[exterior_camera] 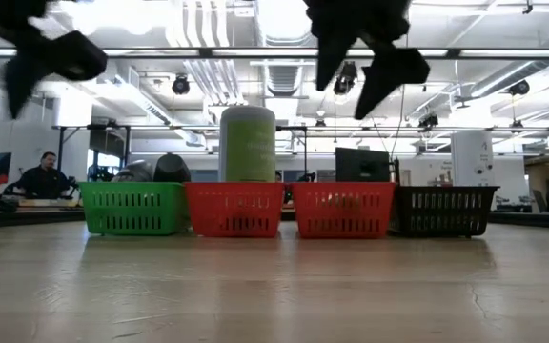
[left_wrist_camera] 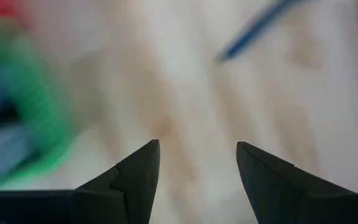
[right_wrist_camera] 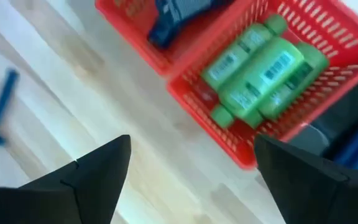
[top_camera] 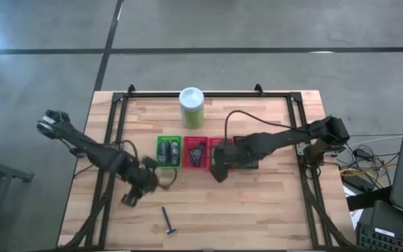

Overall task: Pick & Place Travel size toiletries
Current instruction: Put the blue razor in the black bin

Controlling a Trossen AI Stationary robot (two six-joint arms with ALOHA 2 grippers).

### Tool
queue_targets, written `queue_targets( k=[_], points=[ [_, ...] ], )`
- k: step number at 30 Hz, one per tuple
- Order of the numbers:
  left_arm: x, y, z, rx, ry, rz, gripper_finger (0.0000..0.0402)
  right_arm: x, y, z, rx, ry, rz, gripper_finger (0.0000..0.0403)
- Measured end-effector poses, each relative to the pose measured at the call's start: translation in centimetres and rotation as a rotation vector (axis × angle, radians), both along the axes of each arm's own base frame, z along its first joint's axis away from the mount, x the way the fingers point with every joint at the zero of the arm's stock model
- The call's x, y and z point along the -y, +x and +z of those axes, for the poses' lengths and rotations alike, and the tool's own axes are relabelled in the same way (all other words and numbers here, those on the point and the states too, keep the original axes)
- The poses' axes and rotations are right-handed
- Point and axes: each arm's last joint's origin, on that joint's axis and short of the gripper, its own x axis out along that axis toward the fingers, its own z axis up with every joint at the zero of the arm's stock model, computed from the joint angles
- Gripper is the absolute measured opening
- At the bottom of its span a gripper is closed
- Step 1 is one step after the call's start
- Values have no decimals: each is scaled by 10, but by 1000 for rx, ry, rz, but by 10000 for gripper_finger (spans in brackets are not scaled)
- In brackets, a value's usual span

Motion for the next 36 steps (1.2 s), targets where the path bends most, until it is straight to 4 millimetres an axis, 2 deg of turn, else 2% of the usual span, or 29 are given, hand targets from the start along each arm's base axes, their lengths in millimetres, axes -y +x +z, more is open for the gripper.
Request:
queue_targets(
  k=[2,5,8,12,17,27,36],
  points=[
    [15,1,-10,66,-93,-162,218,-5,-4,-1,-32,-12,34,338],
    [39,4,-18,274,-134,-397,218,-12,-12,1,-71,-18,51,335],
    [53,10,-25,410,-89,-446,218,-21,-20,4,-94,-23,81,327],
    [57,17,-41,367,-64,-417,218,-33,-26,10,-78,-19,117,315],
    [68,31,-59,345,-59,-461,211,-36,-28,11,-80,-19,124,303],
    [77,46,-101,227,32,-539,167,-40,-30,10,-92,-19,138,286],
    [77,48,-108,205,41,-573,104,-42,-31,10,-93,-9,130,271]
  ],
)
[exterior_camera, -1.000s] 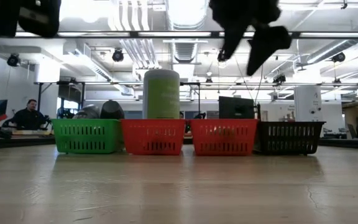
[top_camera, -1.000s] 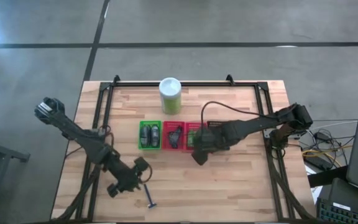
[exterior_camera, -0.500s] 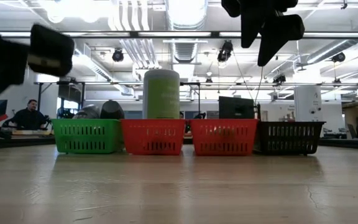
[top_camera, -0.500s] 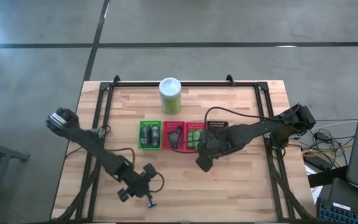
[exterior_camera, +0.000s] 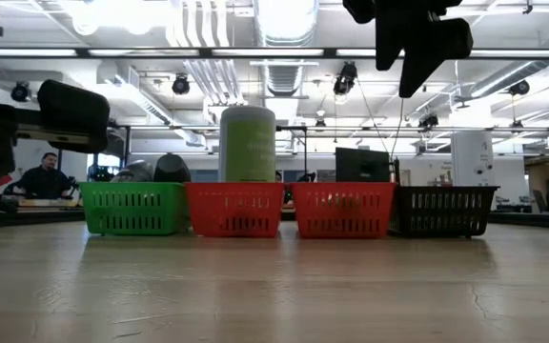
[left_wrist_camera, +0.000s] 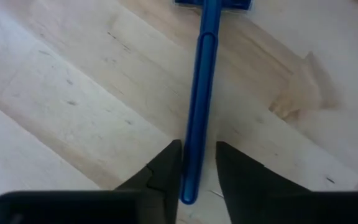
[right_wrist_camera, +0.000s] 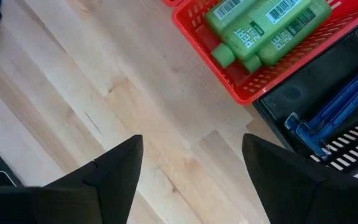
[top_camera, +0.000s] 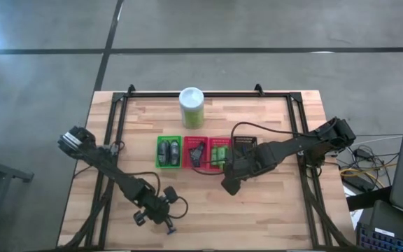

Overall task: Pick & Place Travel size toiletries
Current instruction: Put the blue razor in the black bin

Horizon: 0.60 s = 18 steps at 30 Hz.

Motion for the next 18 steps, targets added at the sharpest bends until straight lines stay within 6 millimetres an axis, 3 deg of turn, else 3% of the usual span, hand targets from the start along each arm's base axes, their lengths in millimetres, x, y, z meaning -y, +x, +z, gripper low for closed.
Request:
queue_targets(
  k=[8,14,18],
  points=[
    [-3,3,0,9,0,24,30,-3,-1,0,-8,26,32,250],
    [-11,6,6,16,-4,131,31,-20,-4,3,53,-26,128,231],
    [-28,11,28,55,-87,279,34,-31,-7,18,165,-56,211,220]
  ],
)
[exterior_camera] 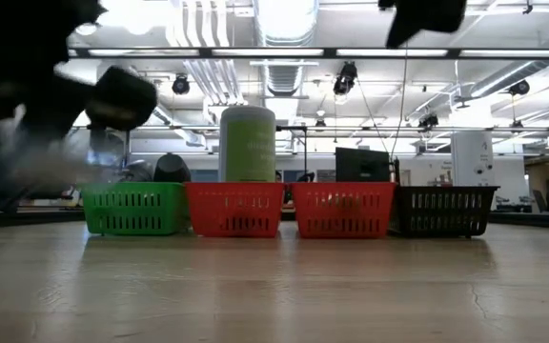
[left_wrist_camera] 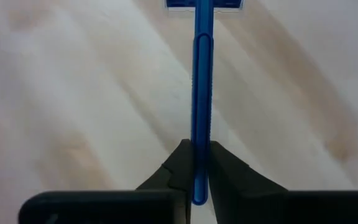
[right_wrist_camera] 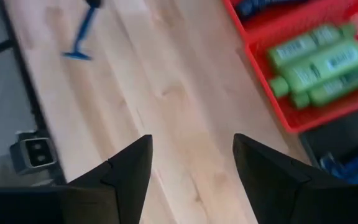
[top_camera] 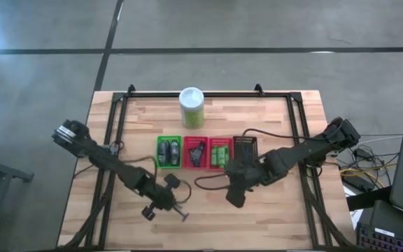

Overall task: Pick & Place Travel size toiletries
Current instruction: Put the blue razor in the black bin

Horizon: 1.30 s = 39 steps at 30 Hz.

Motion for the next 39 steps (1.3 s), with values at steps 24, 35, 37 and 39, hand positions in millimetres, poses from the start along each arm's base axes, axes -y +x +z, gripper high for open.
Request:
queue_targets(
  k=[24,35,37,39],
  points=[
    [-110,7,174,1032,-638,692,32,18,-30,96,699,-339,-374,242],
    [-106,13,183,1113,-817,575,32,23,-6,105,820,-380,-363,219],
    [-104,14,180,1060,-836,526,32,22,-5,107,836,-382,-338,216],
    [-101,15,176,1020,-853,474,32,20,-3,110,846,-399,-251,215]
  ],
)
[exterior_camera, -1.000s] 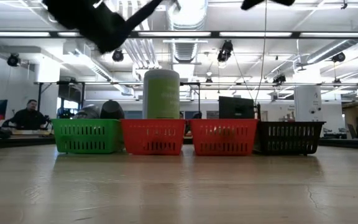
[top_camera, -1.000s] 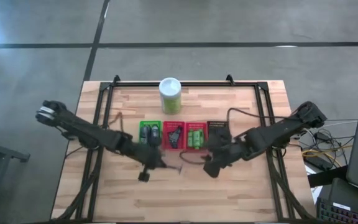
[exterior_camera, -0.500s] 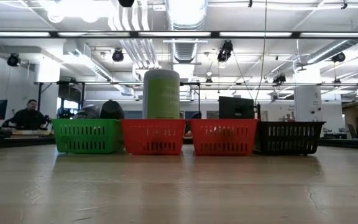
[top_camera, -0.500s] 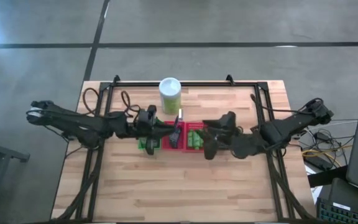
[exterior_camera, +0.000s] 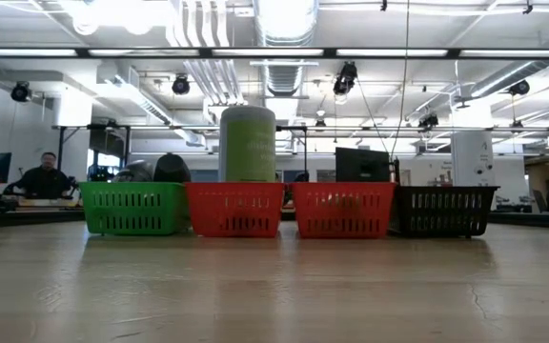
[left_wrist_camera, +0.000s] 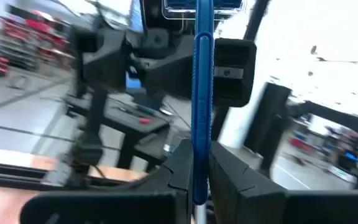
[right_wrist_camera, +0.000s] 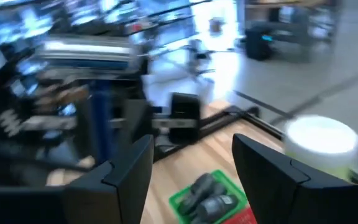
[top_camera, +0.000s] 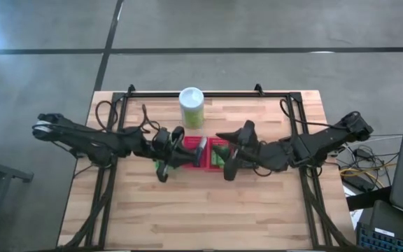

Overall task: Pick & Place Travel size toiletries
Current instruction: Put the blue razor in the black bin

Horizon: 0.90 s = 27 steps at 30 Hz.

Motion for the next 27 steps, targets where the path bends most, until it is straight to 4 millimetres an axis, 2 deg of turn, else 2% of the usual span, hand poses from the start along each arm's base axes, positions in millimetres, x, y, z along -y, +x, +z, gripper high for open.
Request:
queue_targets(
  k=[3,7,17,27],
  points=[
    [2,3,-3,-13,3,-27,32,-6,4,-3,-39,-72,91,217],
    [2,6,-7,-26,21,-19,32,-9,7,-9,-82,-126,110,229],
    [1,16,-16,-41,35,-1,32,-8,9,-9,-74,-97,147,262],
    [-3,26,-17,-28,30,25,32,-11,9,-9,-70,-68,209,227]
  ],
)
